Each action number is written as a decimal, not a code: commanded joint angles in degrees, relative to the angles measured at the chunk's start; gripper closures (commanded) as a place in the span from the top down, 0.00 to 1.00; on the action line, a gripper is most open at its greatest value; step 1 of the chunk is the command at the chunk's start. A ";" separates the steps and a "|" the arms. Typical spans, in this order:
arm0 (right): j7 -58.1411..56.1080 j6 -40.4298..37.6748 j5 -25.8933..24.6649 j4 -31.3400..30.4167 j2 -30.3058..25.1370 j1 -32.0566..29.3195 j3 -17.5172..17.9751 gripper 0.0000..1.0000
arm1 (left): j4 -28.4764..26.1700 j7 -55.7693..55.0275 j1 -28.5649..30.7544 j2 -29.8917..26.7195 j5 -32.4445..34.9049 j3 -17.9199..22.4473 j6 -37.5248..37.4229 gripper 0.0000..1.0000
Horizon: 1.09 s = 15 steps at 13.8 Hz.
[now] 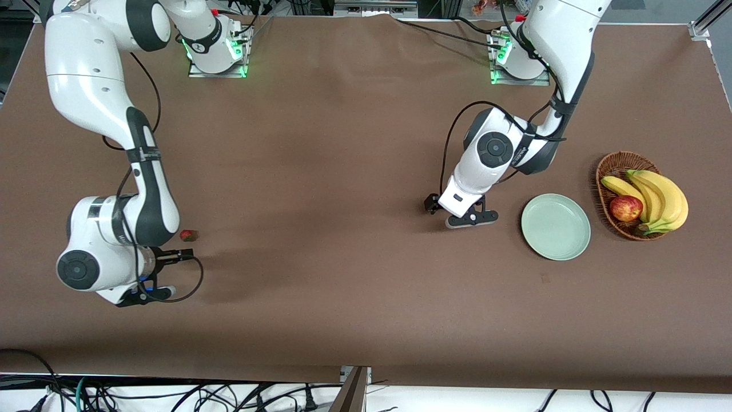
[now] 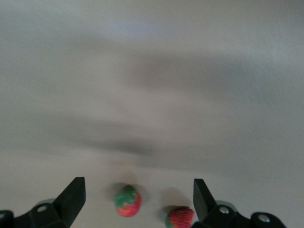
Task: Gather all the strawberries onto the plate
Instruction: 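Grasp the mid-table strawberry with the left gripper while the right gripper grasps another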
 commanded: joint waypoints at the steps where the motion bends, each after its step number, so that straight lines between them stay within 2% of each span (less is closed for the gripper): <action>1: -0.68 1.22 1.23 -3.33 -1.36 0.25 0.74 1.00 | -0.20 -1.29 -2.04 1.74 0.45 0.65 0.65 1.00; 4: -0.68 1.05 2.45 -5.61 -2.06 0.25 0.74 1.00 | 0.14 -1.38 -4.07 2.97 0.37 0.74 1.17 1.00; 6: -0.85 1.30 2.46 -9.20 -3.55 0.25 0.83 1.00 | 0.15 -1.38 -4.07 3.42 0.37 0.65 2.93 1.00; 7: -0.85 1.74 2.37 -11.31 -4.51 0.25 0.91 1.00 | 0.15 -1.38 -4.07 3.50 0.37 0.57 3.11 0.95; 8: -0.85 2.35 2.37 -12.89 -5.30 0.25 0.91 1.00 | 0.15 -1.38 -4.16 3.77 0.37 0.65 3.11 0.74; 9: -0.85 2.88 2.37 -14.39 -5.83 0.25 0.91 1.00 | 0.23 -1.38 -4.25 3.77 0.37 0.65 3.11 0.47; 10: -0.94 3.41 2.37 -15.97 -6.54 0.25 0.91 1.00 | 0.24 -1.38 -4.25 3.77 0.37 0.65 3.11 0.33; 12: -2.34 5.95 2.37 -19.92 -8.29 0.25 1.00 1.00 | 0.32 -1.38 -4.51 5.17 0.37 0.56 3.28 0.32; 13: -2.95 7.44 2.37 -21.77 -9.00 0.25 0.92 1.00 | 0.32 -1.38 -5.03 5.44 0.37 0.74 3.63 0.24; 15: -3.40 9.04 2.46 -23.37 -9.35 0.25 0.91 0.99 | 0.41 -1.20 -5.04 5.09 0.37 0.83 3.64 0.02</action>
